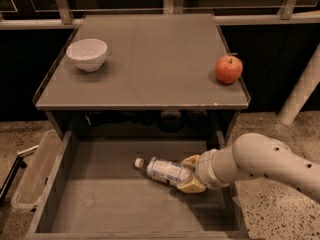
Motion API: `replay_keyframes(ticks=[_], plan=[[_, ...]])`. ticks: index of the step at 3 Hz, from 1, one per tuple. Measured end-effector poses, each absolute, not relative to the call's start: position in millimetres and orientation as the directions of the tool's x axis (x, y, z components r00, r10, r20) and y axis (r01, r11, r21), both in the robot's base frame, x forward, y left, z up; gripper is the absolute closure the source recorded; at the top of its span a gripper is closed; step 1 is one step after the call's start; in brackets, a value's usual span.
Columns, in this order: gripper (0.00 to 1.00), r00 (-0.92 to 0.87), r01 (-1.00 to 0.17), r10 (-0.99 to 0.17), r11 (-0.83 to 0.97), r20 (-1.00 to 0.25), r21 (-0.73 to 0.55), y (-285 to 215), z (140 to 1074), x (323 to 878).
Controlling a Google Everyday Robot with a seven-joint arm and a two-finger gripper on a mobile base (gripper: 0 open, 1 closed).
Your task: Place blue plastic bottle into top drawer
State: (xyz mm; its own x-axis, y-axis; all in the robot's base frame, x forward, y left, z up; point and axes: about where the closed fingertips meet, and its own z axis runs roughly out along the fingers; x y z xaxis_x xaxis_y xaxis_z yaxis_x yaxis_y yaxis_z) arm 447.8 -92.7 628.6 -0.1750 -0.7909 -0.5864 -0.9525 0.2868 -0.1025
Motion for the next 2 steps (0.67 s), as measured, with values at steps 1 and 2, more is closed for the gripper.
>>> replay_keyframes(ticks=[1,2], plan=[[0.57,-0.175,-0.953,-0.791,0.287,-0.586,-0.102,-92.6,628.6,447.8],[0.34,-0.175,-0.953,-0.791,0.287,-0.586,-0.102,-92.6,628.6,447.8]])
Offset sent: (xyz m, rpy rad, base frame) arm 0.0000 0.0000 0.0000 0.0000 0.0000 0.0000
